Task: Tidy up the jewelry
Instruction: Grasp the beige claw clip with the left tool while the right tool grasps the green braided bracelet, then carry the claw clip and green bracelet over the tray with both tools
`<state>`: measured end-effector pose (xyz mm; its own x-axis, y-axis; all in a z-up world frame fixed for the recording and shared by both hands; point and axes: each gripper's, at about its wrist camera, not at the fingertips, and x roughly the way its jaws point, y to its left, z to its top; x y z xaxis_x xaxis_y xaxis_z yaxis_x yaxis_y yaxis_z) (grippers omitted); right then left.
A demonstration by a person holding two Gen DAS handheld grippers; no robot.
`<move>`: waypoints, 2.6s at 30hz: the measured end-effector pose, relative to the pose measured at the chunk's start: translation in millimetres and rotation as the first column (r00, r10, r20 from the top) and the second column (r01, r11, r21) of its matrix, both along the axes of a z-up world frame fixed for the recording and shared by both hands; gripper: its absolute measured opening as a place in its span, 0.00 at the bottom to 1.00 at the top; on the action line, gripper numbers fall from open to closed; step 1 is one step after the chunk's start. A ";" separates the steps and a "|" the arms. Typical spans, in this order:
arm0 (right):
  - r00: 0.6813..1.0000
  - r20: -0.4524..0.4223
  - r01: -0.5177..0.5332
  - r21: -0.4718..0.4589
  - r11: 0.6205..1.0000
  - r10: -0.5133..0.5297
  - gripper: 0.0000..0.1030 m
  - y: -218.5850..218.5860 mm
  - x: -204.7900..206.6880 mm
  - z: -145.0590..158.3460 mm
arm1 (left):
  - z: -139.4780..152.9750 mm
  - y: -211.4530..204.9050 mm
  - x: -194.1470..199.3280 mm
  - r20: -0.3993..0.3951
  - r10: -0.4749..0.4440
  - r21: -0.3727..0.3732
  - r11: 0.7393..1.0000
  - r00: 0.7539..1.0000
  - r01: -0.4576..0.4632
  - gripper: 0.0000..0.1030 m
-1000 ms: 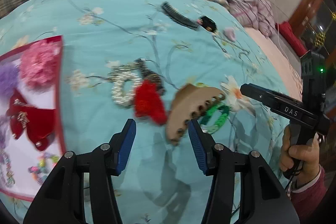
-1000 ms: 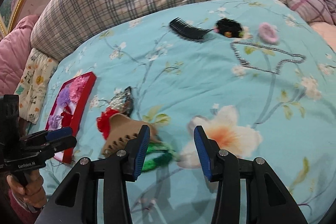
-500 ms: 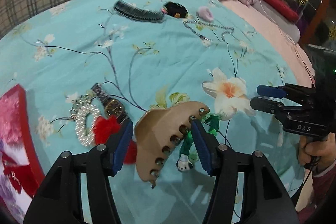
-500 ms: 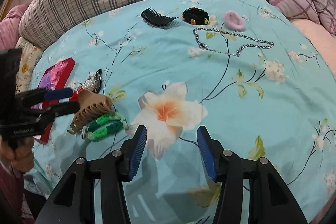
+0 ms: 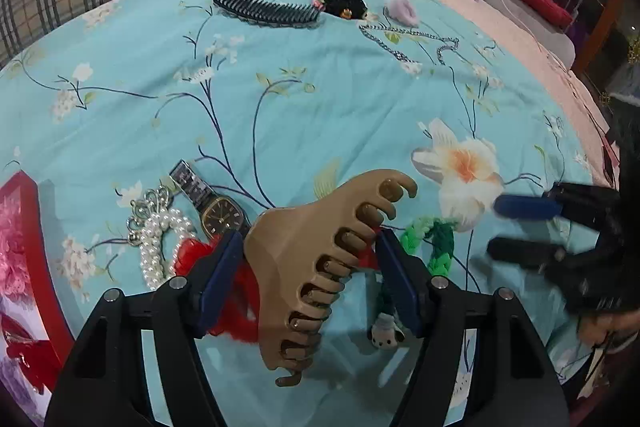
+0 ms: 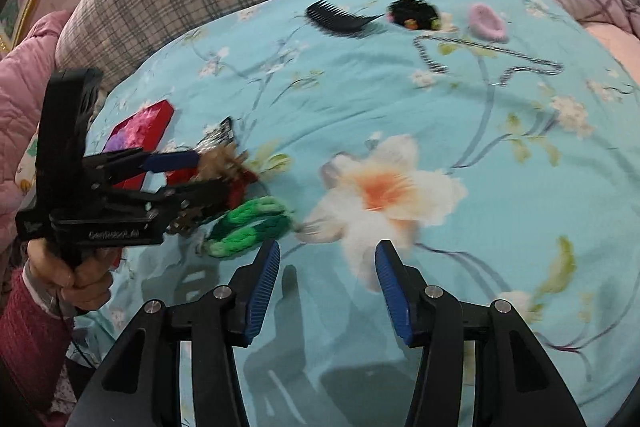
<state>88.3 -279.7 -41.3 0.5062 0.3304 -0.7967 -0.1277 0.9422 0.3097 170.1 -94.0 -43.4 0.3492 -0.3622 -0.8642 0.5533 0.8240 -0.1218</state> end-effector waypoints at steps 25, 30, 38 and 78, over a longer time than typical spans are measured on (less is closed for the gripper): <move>1.000 -0.021 -0.019 0.031 0.999 0.020 0.11 42.0 24.6 -18.5 | 56.6 96.3 -17.4 0.038 0.217 -0.211 0.956 0.975 -0.204 0.65; 0.999 0.029 -0.047 0.056 0.997 0.046 0.10 49.8 18.3 -0.4 | 65.0 115.8 -28.3 0.047 0.256 -0.238 0.942 0.966 -0.238 0.65; 0.986 0.098 -0.144 0.075 0.987 0.136 0.10 91.3 22.7 28.3 | 76.4 162.1 -49.7 0.064 0.348 -0.257 0.911 0.935 -0.321 0.65; 0.870 0.044 -0.492 0.046 0.869 0.490 0.11 320.2 42.3 1.3 | 29.7 326.0 -88.1 0.038 0.646 -0.118 0.761 0.762 -0.638 0.65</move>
